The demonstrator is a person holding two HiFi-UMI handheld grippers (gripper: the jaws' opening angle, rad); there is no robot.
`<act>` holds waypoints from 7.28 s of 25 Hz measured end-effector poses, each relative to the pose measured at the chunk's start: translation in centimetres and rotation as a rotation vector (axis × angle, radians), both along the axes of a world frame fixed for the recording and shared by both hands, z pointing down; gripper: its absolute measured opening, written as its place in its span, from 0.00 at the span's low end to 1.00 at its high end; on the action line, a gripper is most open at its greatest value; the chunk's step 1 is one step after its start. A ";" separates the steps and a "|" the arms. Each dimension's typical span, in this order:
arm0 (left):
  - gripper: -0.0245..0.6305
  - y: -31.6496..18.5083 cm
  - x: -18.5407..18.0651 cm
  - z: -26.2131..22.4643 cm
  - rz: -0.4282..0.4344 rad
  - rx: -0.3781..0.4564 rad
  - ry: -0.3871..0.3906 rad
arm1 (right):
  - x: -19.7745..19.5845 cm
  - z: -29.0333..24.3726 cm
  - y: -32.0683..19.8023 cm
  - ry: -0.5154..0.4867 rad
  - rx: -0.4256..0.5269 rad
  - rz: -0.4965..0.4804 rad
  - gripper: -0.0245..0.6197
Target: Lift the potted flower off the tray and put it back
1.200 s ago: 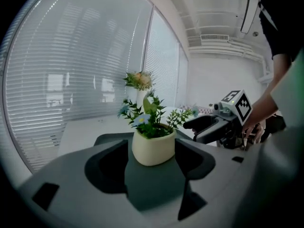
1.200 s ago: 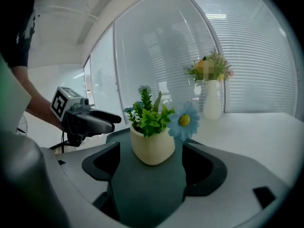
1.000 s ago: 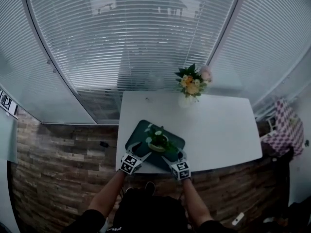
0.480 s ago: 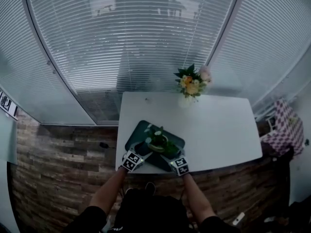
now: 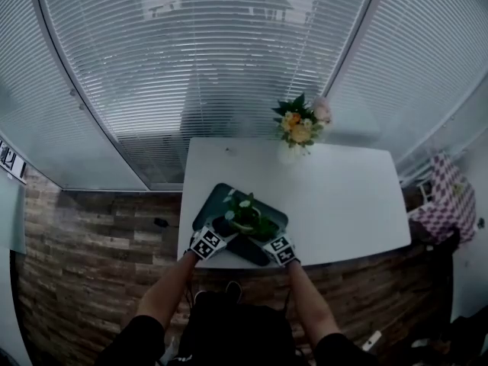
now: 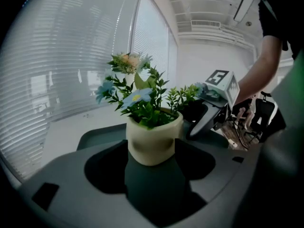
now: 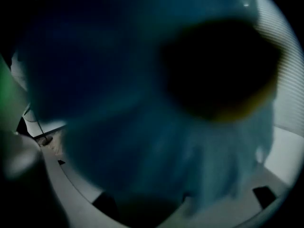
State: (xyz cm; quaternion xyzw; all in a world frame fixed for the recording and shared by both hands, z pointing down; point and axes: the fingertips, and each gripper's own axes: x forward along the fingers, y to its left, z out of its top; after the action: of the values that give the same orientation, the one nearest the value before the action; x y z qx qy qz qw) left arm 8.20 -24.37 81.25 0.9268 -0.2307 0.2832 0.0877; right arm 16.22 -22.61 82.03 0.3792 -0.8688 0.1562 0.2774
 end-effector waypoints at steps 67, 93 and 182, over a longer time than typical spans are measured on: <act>0.48 5.9 -1.4 -11.0 0.190 0.161 0.058 | -3.8 -11.1 5.0 -0.055 0.244 0.017 0.62; 0.48 16.8 -6.9 -16.1 0.139 0.206 0.123 | -9.4 -16.1 16.1 -0.123 0.278 -0.064 0.62; 0.48 2.5 -3.5 -10.5 0.129 0.108 0.043 | -5.7 -11.2 1.6 -0.078 0.275 -0.048 0.62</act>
State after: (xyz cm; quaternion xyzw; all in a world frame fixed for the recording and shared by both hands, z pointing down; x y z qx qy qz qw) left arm 4.74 -21.89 70.78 0.9488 -0.1838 0.2556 0.0239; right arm 10.50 -21.00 70.79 0.3862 -0.9010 0.0436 0.1925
